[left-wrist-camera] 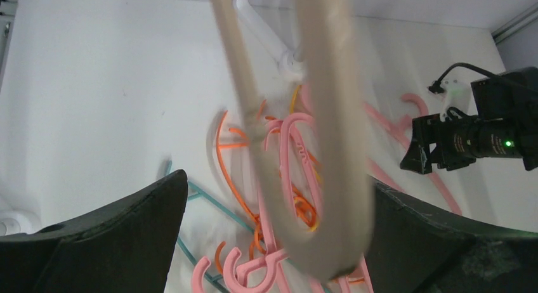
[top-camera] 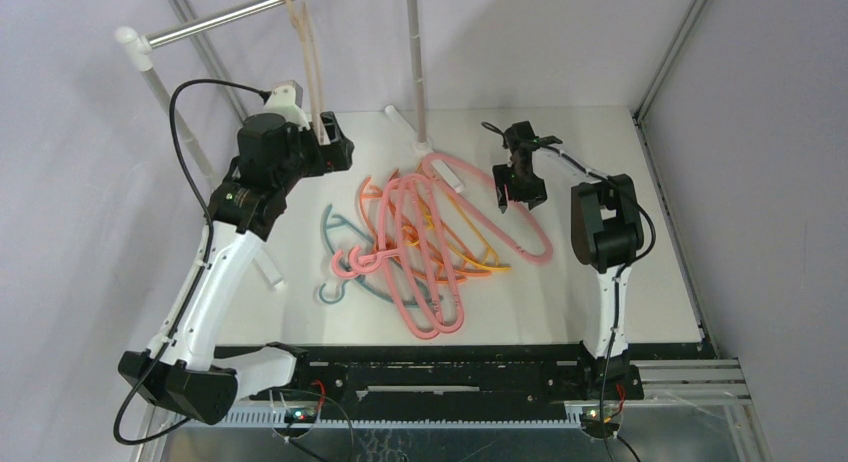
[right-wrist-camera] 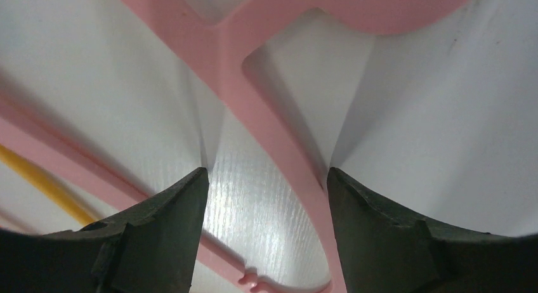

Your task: Organize the hangers

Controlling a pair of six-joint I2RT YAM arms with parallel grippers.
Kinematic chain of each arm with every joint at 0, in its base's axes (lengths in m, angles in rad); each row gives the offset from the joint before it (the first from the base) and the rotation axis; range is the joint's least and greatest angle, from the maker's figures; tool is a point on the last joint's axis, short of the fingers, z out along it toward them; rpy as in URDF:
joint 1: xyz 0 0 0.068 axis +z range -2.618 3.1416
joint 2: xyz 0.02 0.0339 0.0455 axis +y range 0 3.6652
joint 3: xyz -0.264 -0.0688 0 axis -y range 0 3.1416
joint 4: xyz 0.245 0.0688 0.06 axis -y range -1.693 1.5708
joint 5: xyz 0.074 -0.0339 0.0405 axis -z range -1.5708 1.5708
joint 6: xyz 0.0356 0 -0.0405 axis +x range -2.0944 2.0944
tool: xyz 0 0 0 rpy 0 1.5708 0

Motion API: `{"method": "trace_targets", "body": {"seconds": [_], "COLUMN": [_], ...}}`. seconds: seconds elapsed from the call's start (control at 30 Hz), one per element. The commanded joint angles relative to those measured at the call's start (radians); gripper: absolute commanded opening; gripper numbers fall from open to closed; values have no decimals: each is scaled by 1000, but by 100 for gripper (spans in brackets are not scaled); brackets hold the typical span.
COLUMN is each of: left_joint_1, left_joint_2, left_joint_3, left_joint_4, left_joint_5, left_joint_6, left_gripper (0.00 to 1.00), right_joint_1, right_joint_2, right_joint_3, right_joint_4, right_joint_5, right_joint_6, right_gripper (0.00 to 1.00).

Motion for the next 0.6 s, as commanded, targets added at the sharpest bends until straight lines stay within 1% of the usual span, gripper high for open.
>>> {"method": "trace_targets", "body": {"seconds": [0.0,0.13,0.17,0.23,0.37,0.47,0.57], "left_joint_1": [8,8,8,8,7,8,8], "left_joint_2": [-65,-105,-118,-147,-208,-247,-277], "left_joint_3": [-64,-129,-146,-187,-262,-298,-325], "left_joint_4": [17,6,2,0,-3,-14,-25], "left_joint_5": [4,-2,-3,-1,11,18,42], "left_joint_6": [-18,-34,-40,-53,-77,-88,-109], "left_gripper": [100,100,99,99,100,99,99], "right_joint_1": [11,17,18,24,45,56,66], "right_joint_2": [23,31,28,17,-5,-23,-64], "right_joint_3": [38,27,21,4,-20,-17,-20], "right_joint_4": [33,39,42,57,75,68,59], "right_joint_5": [96,172,174,175,168,132,100], "right_joint_6": [-21,-6,-3,0,-5,-2,6], "right_gripper": [76,72,67,54,21,0,0]}}
